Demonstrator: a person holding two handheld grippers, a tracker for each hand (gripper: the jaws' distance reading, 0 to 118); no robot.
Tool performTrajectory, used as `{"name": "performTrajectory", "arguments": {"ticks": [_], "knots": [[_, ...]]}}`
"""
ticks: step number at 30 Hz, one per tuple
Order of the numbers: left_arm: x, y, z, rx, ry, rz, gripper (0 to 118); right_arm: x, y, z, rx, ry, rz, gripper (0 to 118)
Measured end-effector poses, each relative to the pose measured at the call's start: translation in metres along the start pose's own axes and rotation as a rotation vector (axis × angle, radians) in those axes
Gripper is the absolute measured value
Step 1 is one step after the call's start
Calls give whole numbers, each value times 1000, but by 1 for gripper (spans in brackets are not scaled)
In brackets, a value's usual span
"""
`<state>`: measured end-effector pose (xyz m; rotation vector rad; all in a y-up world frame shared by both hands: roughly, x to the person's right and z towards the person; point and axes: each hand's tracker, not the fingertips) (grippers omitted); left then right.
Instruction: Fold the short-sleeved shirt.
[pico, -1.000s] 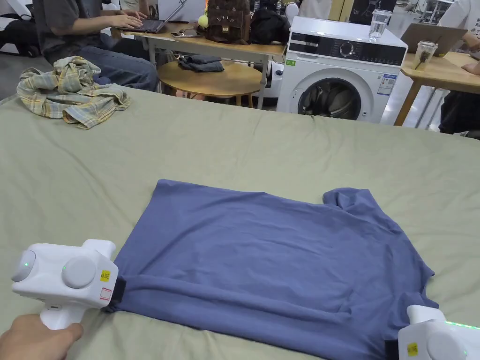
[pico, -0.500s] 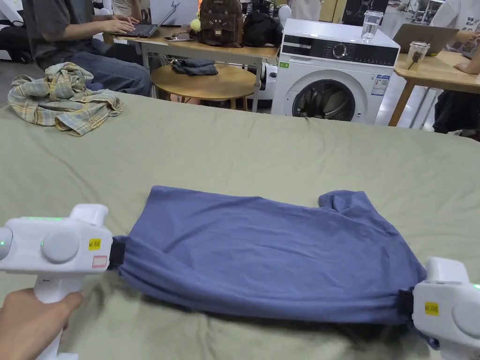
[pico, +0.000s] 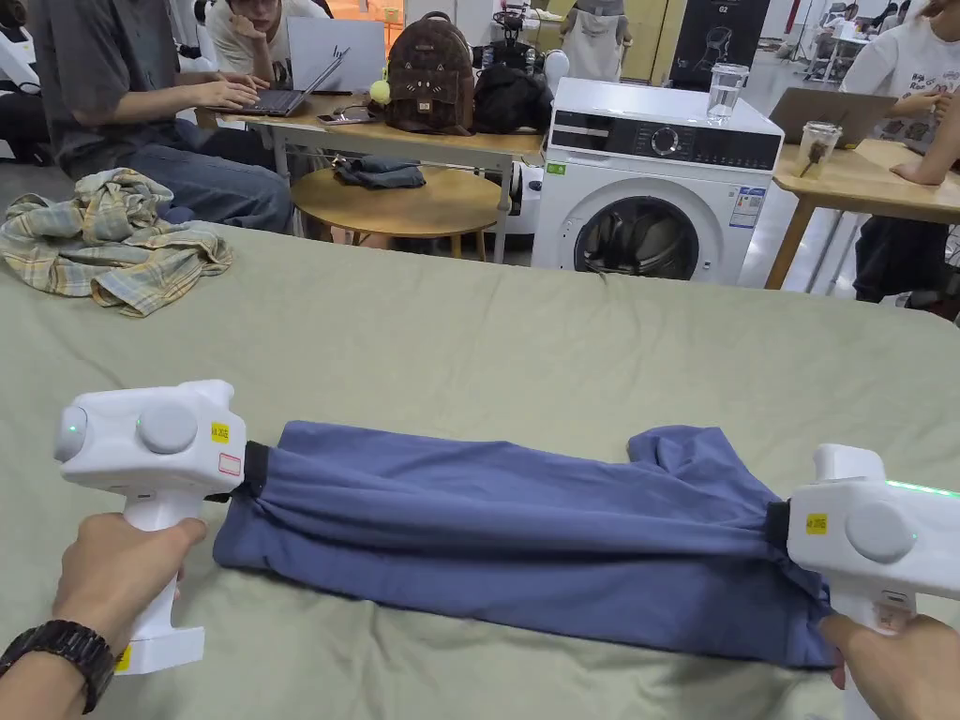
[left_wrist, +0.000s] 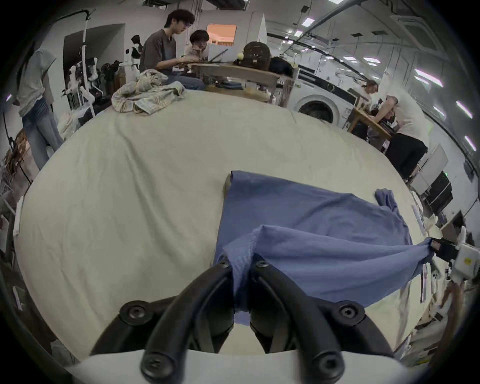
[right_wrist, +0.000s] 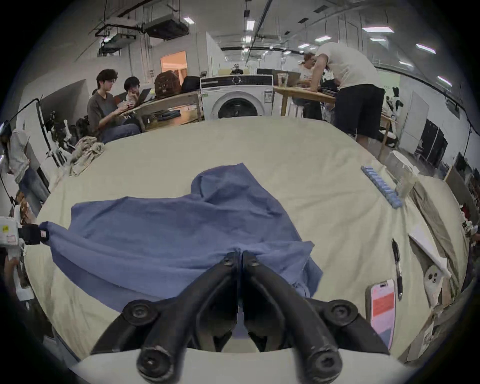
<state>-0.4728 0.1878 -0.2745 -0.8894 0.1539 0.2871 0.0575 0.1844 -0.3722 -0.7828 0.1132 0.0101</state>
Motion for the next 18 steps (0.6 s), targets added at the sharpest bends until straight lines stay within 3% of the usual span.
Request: {"name": "performTrajectory", "arguments": {"ticks": [9,11,12,13,14,15,18], "knots": [[2,-3,-38,-98,40,-17,3,-9,-1,-42,-37,-13,74,0],[4,-3,-38,-98,41,-18,4,-11,-2,-41,-29,-27,89,5],[5,-3,-36,-94,47,-25,8,-12,-2,-39,-6,-38,91,10],[7,-3,-34,-77,54,-32,21,-13,-2,-34,16,-57,96,17],[9,-4,-29,-58,60,-41,37,-13,-1,-28,46,-65,92,33],[11,-6,-23,-34,59,-49,39,-14,-1,-20,81,-64,81,43],[19,-13,-1,77,4,-76,45,-20,-4,9,178,-31,55,44]]}}
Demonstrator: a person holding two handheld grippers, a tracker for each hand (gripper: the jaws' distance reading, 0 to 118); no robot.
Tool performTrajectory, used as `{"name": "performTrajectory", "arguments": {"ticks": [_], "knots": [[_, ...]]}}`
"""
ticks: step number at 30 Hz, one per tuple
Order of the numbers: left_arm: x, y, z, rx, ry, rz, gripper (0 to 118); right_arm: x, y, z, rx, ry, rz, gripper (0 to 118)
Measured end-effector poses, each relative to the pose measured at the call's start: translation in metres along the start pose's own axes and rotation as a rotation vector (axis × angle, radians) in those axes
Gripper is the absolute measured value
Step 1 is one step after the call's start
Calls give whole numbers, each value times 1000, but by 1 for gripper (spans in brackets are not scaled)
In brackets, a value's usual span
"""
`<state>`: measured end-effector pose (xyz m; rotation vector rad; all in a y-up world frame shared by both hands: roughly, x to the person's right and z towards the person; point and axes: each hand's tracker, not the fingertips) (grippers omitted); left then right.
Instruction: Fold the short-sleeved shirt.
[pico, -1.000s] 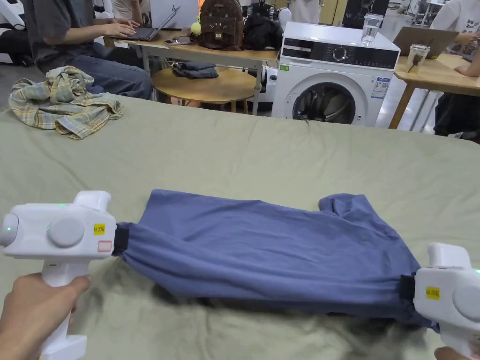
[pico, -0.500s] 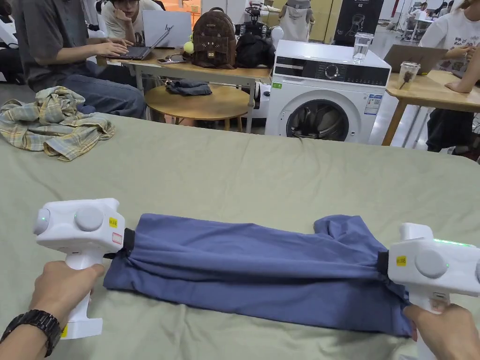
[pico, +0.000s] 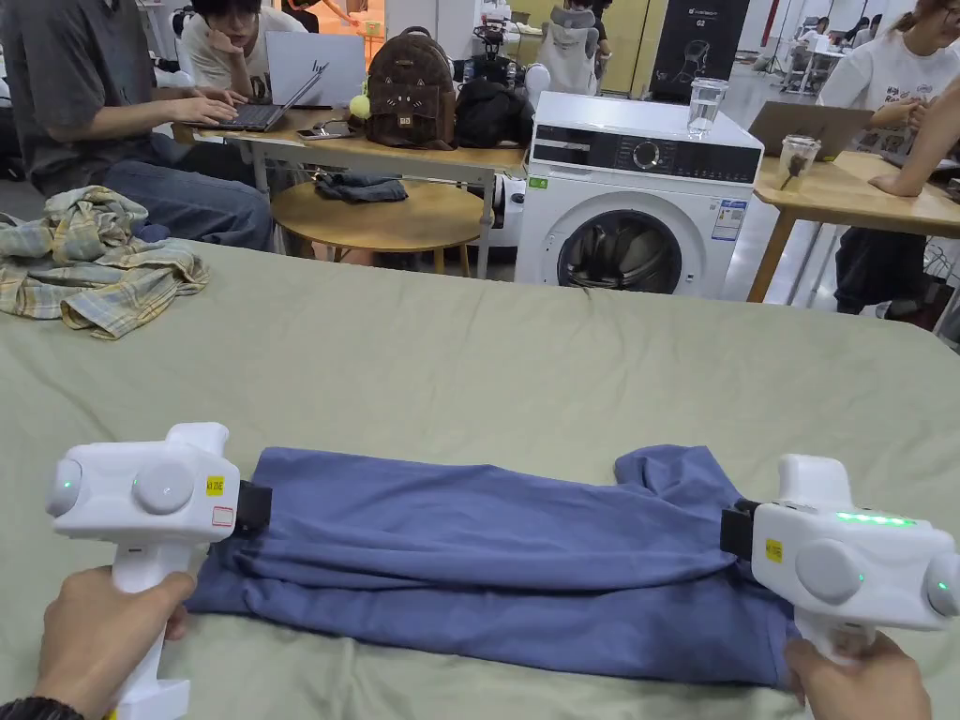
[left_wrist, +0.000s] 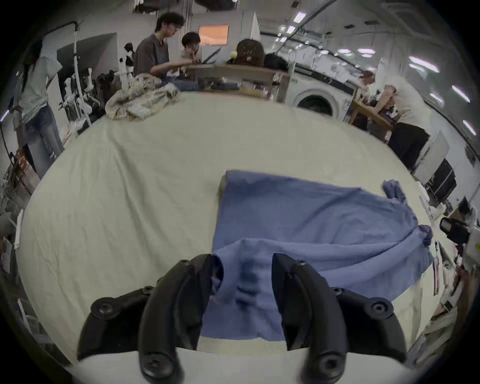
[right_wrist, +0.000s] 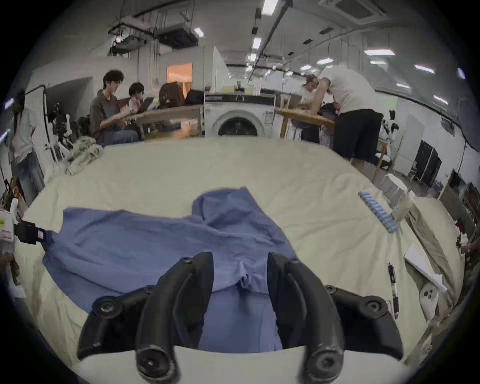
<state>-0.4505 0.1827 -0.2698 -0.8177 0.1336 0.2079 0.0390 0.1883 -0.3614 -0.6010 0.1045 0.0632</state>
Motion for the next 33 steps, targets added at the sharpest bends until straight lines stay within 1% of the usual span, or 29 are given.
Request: {"name": "performTrajectory", "arguments": {"ticks": [4,5,6,7,9,10,12,15,17,18,20,25,28,29,30,31,33], "knots": [[10,-16,27,174,-54,-53,45,-14,-9,45,154,2,-26,42],[16,-22,35,217,-51,-60,45,-18,-12,53,183,-1,-29,31],[21,-30,46,272,-64,-72,44,-23,-16,63,209,-3,-24,13],[28,-38,56,313,-55,-81,40,-26,-19,70,226,8,-22,0],[37,-52,69,367,-33,-94,6,-32,-26,81,255,-2,-27,0],[40,-56,71,367,-20,-114,0,-35,-29,85,256,1,-33,0],[45,-67,74,391,33,-126,0,-39,-33,92,262,15,-53,0],[41,-73,76,347,4,-115,0,-44,-36,93,254,31,-61,0],[35,-73,72,310,21,-122,0,-47,-38,92,239,38,-52,0],[28,-69,69,253,21,-114,0,-48,-38,90,230,41,-46,0],[17,-63,65,207,24,-87,0,-48,-39,87,219,57,-48,0],[-17,-37,35,32,34,-64,0,-49,-44,73,172,49,-19,0],[-32,-20,16,-78,3,-17,0,-49,-47,67,152,50,-15,0],[-38,-14,8,-110,-2,1,20,-49,-49,65,142,45,-10,0],[-42,-9,0,-146,-5,20,43,-48,-50,64,137,45,-9,0],[-44,-6,-8,-199,-4,32,52,-47,-52,63,133,46,-8,0],[-50,-3,-24,-259,-26,36,56,-47,-54,60,120,39,1,0]]}}
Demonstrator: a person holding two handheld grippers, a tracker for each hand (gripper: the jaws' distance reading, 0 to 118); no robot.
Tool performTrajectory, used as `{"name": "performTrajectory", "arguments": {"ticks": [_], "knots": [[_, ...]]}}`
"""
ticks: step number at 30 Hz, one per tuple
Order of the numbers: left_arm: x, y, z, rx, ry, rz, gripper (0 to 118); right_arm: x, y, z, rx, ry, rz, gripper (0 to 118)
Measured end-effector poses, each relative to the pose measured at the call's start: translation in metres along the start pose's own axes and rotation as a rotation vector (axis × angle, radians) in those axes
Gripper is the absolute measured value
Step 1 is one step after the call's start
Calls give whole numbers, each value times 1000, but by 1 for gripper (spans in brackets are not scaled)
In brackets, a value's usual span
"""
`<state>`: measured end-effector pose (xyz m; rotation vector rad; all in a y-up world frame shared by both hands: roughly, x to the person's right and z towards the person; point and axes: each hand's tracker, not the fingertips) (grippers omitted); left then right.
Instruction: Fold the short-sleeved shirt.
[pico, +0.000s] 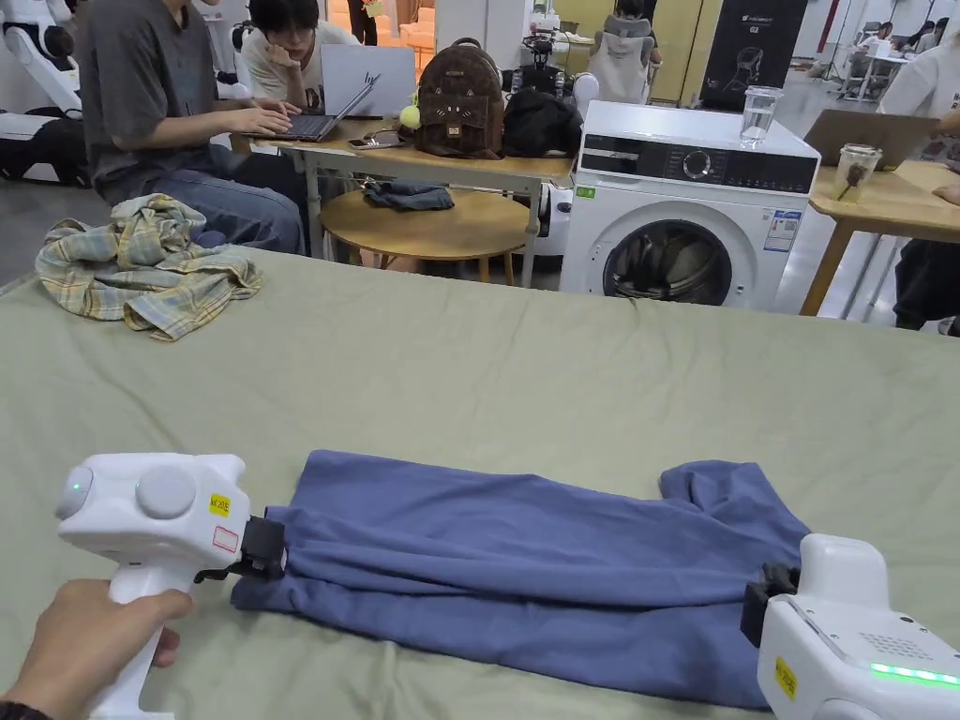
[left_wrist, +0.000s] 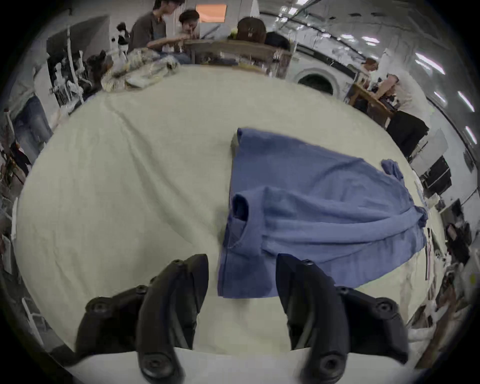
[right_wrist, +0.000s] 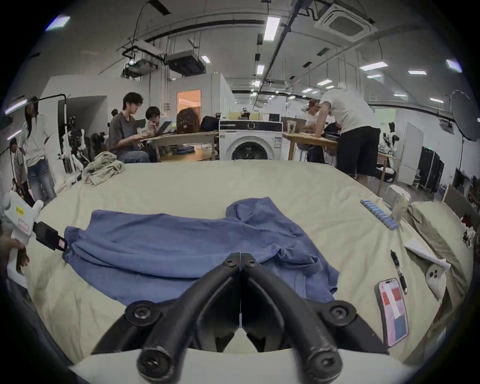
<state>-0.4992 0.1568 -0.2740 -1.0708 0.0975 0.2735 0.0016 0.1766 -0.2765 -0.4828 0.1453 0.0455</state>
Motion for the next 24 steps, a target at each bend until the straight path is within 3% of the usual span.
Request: {"name": "performTrajectory", "arguments": {"ticks": [4,7,11,12,15,18,19,21,24], "knots": [[5,0,-35,-160,81,-36,58,2,-5,-3,-22,-6,11,0],[14,-4,-32,-107,93,-66,56,4,-8,-4,-36,-5,11,0],[35,-15,-30,-54,142,-132,21,9,-11,-6,-56,-7,7,0],[39,-19,-30,-38,155,-138,21,12,-12,-7,-65,-7,-2,0],[39,-27,-25,-8,118,-135,3,24,-11,-10,-91,-13,-16,0],[33,-33,-17,29,105,-126,2,44,-4,-9,-123,-32,-22,0],[31,-35,-13,42,91,-110,2,52,-1,-11,-151,-47,-19,3],[29,-39,-6,69,84,-97,2,71,3,-15,-186,-48,-47,25],[25,-42,-2,83,76,-99,2,89,2,-30,-291,-63,-71,47]]}}
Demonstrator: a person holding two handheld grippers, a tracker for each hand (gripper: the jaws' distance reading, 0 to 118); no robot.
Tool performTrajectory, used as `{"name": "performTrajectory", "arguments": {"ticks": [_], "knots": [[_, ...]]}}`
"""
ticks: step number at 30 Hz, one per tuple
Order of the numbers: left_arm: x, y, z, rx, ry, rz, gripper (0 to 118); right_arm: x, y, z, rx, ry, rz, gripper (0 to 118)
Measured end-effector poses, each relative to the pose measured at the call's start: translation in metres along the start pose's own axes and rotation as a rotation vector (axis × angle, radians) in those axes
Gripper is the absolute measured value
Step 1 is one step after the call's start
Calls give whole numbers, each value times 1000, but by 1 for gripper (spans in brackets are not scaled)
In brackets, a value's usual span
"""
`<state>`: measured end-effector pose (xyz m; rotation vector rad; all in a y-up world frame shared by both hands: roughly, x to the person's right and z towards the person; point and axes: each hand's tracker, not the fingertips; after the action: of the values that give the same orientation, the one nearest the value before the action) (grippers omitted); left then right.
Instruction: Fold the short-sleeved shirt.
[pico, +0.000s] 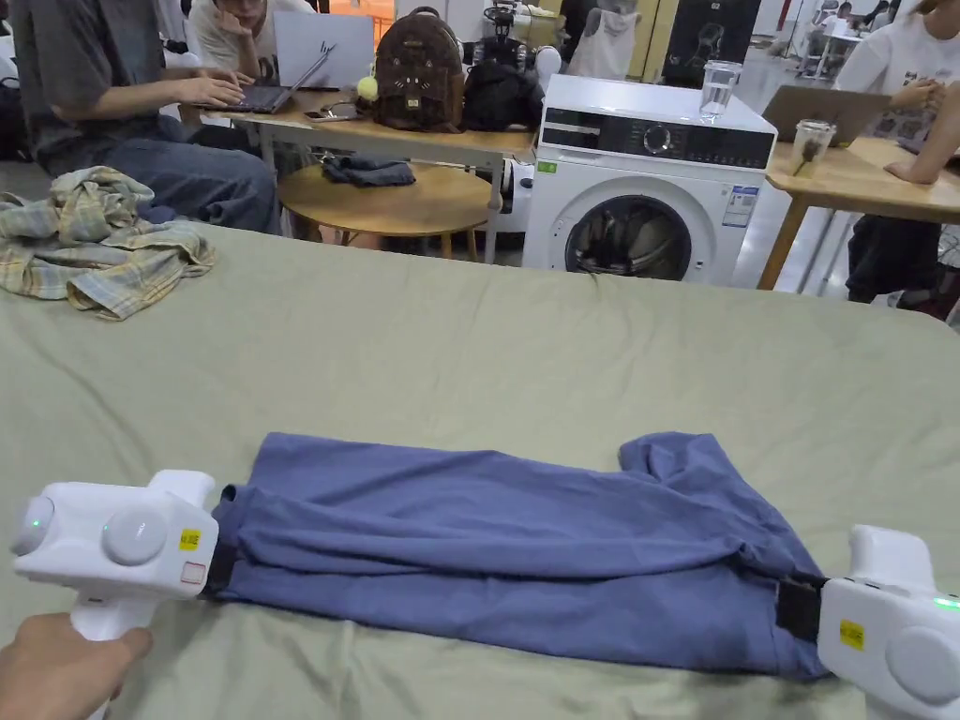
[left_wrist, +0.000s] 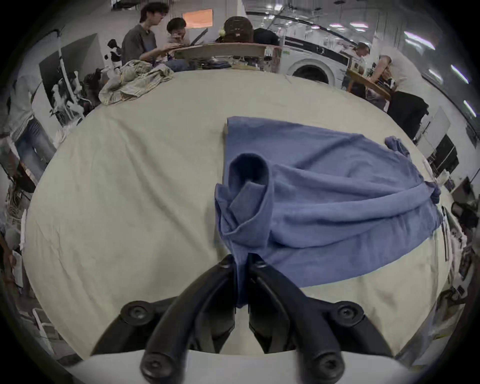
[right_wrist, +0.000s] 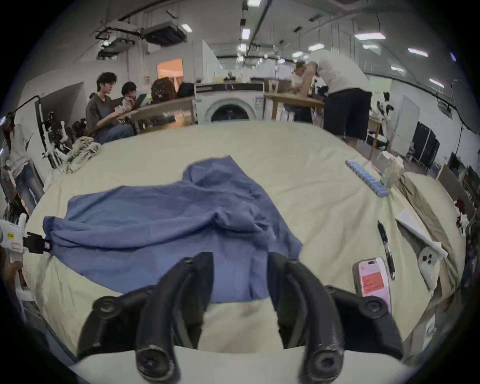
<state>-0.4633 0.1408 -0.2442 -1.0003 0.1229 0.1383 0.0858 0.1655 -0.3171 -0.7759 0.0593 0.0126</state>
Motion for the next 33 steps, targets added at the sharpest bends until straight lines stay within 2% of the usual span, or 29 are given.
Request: {"name": "performTrajectory", "arguments": {"ticks": [3,7,9,10,11,13,14,23,27,33], "knots": [[-1,-3,2,2,-13,12,2,6,-4,-24,-95,32,0,48],[-2,-5,1,5,-17,18,2,2,-21,-63,-243,13,57,47],[-2,-7,1,7,-16,23,2,2,-29,-75,-263,27,50,39],[-2,-8,0,6,-18,23,2,3,-30,-71,-217,33,35,29],[-2,-8,0,5,-17,22,2,2,-28,-68,-211,34,34,7],[-1,-10,2,14,-18,24,2,5,-26,-67,-202,128,10,5],[0,-10,3,17,-16,21,2,4,-27,-66,-202,81,22,4],[-1,-17,39,76,-40,13,2,4,-17,-5,-106,68,86,3],[1,-34,61,75,-33,2,2,2,-21,27,-96,16,161,3],[-2,-74,79,36,-46,14,2,9,-52,50,-163,13,159,3]]}}
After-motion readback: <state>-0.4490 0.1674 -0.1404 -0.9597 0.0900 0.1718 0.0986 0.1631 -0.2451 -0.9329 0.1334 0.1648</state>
